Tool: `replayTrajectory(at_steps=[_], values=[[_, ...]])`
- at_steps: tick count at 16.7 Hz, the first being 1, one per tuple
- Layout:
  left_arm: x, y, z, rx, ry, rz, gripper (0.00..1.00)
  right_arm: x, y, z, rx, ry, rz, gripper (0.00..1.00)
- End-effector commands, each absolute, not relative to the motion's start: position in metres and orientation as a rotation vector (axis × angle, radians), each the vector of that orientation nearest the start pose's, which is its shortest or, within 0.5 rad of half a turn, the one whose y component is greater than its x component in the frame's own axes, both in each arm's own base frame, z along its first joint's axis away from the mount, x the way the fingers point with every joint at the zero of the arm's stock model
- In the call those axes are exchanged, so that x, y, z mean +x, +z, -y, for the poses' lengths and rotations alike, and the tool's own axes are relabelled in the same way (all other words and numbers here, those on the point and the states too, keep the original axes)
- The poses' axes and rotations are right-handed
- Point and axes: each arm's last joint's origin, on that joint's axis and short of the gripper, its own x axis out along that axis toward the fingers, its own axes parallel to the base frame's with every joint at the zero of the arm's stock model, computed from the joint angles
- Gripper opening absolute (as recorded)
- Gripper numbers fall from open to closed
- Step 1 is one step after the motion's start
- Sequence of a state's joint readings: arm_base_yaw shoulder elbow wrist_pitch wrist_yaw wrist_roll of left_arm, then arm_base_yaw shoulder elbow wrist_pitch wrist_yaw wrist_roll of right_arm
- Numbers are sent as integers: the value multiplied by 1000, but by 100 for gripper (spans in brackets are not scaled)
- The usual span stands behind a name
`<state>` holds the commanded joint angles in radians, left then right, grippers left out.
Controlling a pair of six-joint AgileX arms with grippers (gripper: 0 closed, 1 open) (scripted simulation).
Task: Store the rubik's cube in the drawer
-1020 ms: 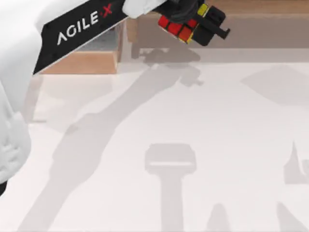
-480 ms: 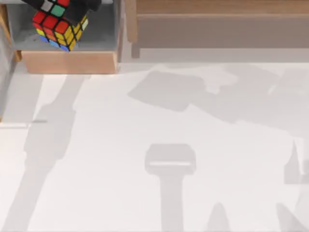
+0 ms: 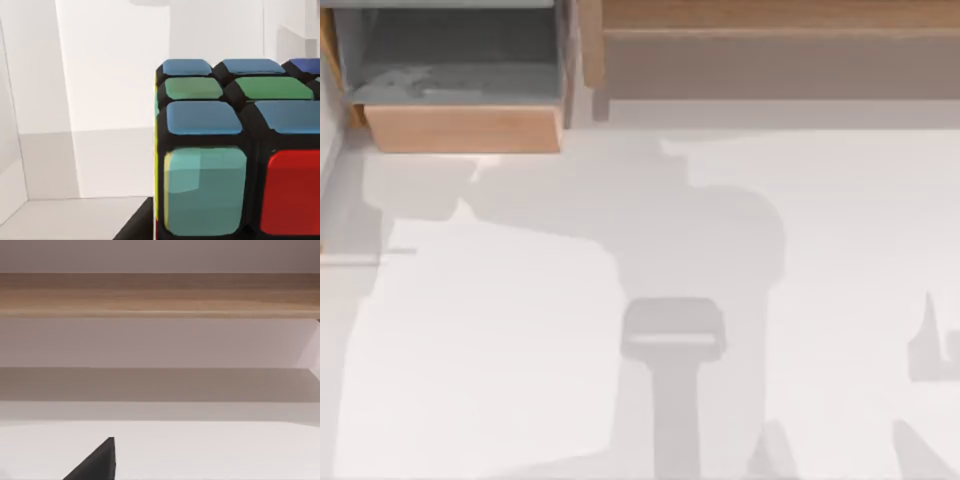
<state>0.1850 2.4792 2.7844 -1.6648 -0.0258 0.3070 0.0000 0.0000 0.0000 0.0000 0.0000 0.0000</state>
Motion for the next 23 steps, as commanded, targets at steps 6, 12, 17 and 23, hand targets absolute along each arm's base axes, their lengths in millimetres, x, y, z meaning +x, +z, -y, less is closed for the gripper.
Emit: replayTrajectory(at_steps=[6, 12, 17, 23], values=[[476, 210, -166, 23, -3, -1517, 0, 106, 160, 1, 0, 0, 0, 100], [477, 189, -173, 3, -18, -1568, 0, 106, 160, 1, 0, 0, 0, 100], [477, 189, -173, 3, -18, -1568, 23, 106, 160, 1, 0, 0, 0, 100], [477, 189, -173, 3, -18, -1568, 68, 106, 160, 1, 0, 0, 0, 100]])
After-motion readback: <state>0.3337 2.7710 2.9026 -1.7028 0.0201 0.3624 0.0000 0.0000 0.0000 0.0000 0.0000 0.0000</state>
